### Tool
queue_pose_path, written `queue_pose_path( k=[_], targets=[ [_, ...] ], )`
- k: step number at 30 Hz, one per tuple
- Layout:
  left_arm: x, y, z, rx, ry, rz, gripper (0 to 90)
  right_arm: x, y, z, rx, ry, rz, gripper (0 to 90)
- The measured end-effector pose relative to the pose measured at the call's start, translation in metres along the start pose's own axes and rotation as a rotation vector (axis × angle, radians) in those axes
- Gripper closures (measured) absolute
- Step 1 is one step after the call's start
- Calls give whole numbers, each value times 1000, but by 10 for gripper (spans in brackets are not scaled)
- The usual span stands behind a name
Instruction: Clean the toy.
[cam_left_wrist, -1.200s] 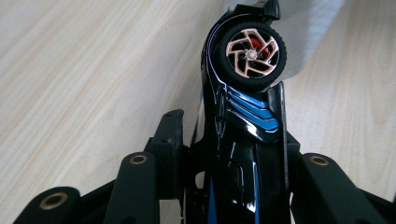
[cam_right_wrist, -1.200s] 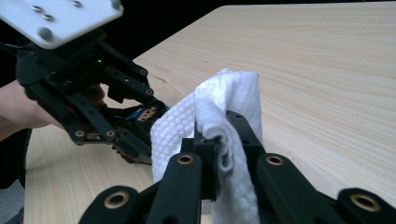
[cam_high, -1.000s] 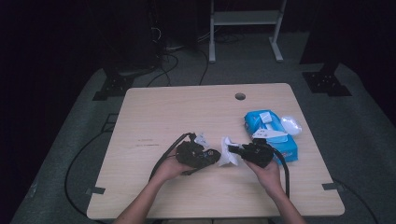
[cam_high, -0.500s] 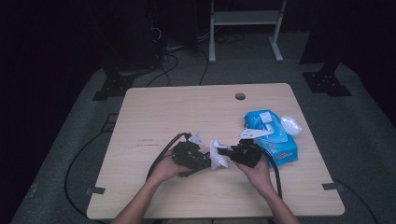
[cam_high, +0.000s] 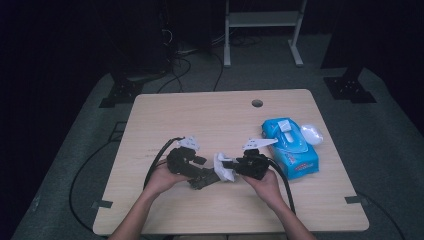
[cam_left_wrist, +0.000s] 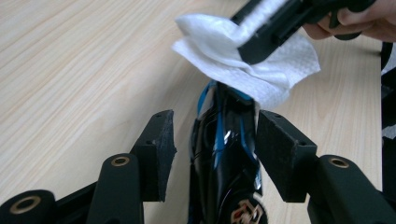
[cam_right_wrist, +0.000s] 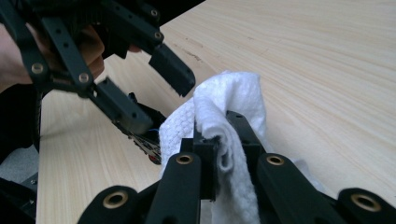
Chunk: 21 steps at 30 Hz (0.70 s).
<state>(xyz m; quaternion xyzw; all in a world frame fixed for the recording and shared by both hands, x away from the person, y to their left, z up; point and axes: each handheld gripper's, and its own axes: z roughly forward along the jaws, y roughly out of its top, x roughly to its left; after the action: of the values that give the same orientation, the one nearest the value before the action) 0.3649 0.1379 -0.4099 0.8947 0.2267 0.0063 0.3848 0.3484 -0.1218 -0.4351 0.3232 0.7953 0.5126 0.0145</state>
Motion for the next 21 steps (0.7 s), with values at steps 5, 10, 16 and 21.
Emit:
queue_pose_path(
  k=[5, 10, 16, 21],
  targets=[
    [5, -5, 1, -8, -20, -35, 458, 0, 0, 2, 14, -1, -7, 828],
    [4, -6, 5, -11, -38, -40, 441, 1, -1, 2, 24, -3, -22, 828],
    [-2, -11, 8, -33, -66, -46, 429, 5, -4, -3, 37, 6, -39, 828],
    [-15, -14, 14, -5, -75, -23, 392, 11, -15, -13, 39, 22, -52, 829]
  ],
)
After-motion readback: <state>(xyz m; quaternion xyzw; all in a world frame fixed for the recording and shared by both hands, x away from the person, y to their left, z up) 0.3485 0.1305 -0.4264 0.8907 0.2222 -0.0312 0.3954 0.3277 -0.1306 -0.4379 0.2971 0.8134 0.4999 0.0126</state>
